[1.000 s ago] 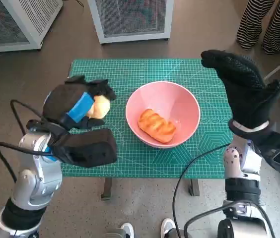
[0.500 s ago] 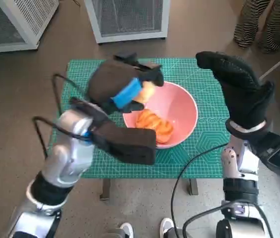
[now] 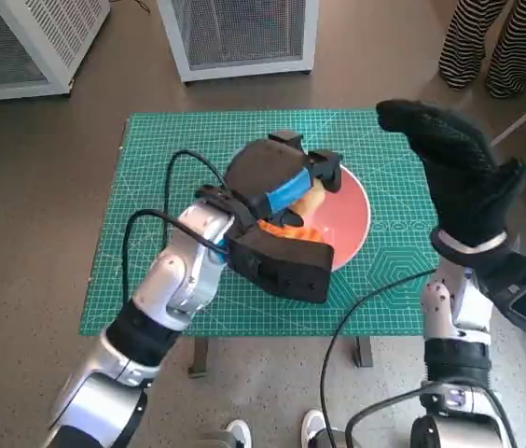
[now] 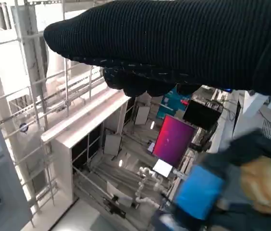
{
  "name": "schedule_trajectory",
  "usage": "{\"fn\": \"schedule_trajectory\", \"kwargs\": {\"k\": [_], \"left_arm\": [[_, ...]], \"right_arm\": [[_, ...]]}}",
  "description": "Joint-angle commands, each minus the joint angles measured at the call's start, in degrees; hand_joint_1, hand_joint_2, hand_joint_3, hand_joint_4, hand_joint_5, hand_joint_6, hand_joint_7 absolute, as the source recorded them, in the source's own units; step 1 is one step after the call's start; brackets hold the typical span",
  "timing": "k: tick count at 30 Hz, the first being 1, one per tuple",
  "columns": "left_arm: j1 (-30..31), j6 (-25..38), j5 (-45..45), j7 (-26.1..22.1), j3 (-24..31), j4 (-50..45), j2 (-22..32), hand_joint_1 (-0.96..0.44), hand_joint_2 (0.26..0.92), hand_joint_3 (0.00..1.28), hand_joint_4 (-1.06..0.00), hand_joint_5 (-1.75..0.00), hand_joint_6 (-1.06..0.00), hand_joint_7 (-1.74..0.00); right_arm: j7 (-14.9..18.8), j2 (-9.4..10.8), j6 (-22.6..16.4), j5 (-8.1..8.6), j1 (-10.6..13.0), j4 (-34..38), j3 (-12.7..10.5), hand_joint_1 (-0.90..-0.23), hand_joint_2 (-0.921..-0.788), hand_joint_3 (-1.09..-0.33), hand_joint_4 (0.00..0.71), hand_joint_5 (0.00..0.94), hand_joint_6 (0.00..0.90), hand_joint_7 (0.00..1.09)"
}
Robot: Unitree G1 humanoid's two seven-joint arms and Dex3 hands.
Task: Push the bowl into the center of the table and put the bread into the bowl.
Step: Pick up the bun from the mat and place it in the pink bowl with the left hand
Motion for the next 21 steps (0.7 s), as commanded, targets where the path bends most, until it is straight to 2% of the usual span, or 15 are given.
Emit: {"fn": "schedule_trajectory", "kwargs": {"k": [1,2,3,4,5,6,9,15,21], "left_arm": [[-1.8,-0.4,-2.4,-2.2,0.3,4.0,-0.6,0.07,0.919,0.17,-0.60,-1.35,-0.47,-1.09],[-2.0,-0.1,-2.8,-3.2,0.2,4.8,-0.6,0.17,0.919,0.23,-0.53,-1.41,-0.41,-0.96],[-2.2,0.2,-3.0,-3.8,0.1,5.4,-0.6,0.03,0.889,0.22,-0.39,-1.09,-0.33,-0.81],[-2.3,0.4,-3.4,-4.8,0.2,5.7,-0.4,-0.02,0.887,0.20,-0.37,-0.93,-0.31,-0.74],[-2.4,0.6,-3.7,-5.4,0.2,5.9,-0.4,-0.13,0.897,0.16,-0.31,-0.63,-0.27,-0.61],[-2.4,0.8,-4.2,-6.2,0.3,5.9,-0.2,-0.20,0.906,0.12,-0.27,-0.43,-0.24,-0.53],[-2.4,1.2,-4.6,-7.5,0.5,5.7,0.2,-0.37,0.916,0.09,-0.18,-0.16,-0.17,-0.40],[-2.0,-0.7,-6.4,-8.2,1.2,5.7,1.5,-0.56,0.920,0.11,-0.06,-0.02,-0.09,-0.32],[-1.3,-8.5,-11.9,-8.1,3.7,8.7,3.1,-0.65,0.921,0.13,-0.01,0.00,-0.05,-0.30]], "right_arm": [[-0.6,-0.5,0.9,-0.14,1.8,-0.8,-0.2,-0.597,-0.921,-0.630,0.250,0.002,0.049,0.55],[-0.7,-0.5,1.0,-0.19,1.9,-0.9,-0.3,-0.599,-0.921,-0.629,0.250,0.002,0.050,0.54],[-0.7,-0.5,1.1,-0.23,1.9,-1.0,-0.3,-0.600,-0.921,-0.629,0.251,0.002,0.050,0.54],[-0.9,-0.6,1.1,-0.36,2.0,-1.2,-0.3,-0.601,-0.921,-0.629,0.251,0.002,0.050,0.54],[-1.0,-0.6,1.2,-0.45,2.1,-1.4,-0.3,-0.602,-0.921,-0.629,0.251,0.002,0.051,0.54],[-1.2,-0.6,1.2,-0.59,2.2,-1.6,-0.3,-0.602,-0.921,-0.629,0.251,0.002,0.051,0.54],[-1.5,-0.5,1.2,-0.83,2.3,-1.7,-0.2,-0.601,-0.921,-0.629,0.250,0.002,0.051,0.54],[-1.6,-0.5,1.3,-0.85,2.1,-1.5,-0.1,-0.599,-0.921,-0.629,0.250,0.001,0.053,0.54],[-2.0,-0.3,1.3,-1.33,2.0,-1.7,0.3,-0.604,-0.921,-0.630,0.249,0.001,0.052,0.54]]}}
